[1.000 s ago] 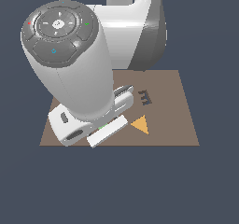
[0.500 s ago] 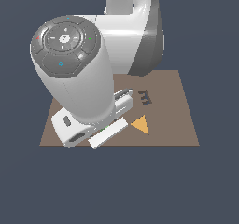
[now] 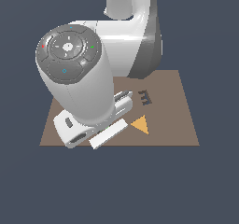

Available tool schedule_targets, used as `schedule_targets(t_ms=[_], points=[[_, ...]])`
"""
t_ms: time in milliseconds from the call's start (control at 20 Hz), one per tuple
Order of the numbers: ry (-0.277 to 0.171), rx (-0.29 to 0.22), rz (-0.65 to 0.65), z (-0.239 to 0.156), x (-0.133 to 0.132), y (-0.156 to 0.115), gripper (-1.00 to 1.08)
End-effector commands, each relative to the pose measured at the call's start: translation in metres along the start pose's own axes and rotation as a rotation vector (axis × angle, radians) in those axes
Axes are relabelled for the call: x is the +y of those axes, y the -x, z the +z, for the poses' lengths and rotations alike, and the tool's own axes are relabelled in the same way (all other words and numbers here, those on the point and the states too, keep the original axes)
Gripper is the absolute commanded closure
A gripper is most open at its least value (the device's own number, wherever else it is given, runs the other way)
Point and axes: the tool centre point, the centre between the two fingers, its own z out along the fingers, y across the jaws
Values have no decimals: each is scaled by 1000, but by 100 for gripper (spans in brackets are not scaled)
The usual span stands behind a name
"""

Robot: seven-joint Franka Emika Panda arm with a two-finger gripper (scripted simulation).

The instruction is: Insert a designated object into the corresponding slot on a board.

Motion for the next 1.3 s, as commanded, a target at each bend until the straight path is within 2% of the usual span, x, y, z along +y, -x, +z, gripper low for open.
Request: schedule_targets(t_ms=[0, 400, 700, 1000, 1250], points=[[0, 0, 0, 0, 0, 0, 108], [0, 0, 4, 0, -2, 0, 108], [0, 0, 27, -1, -15, 3, 108], [0, 0, 75, -2, -40, 9, 108], [0, 0, 137, -4, -73, 14, 108]])
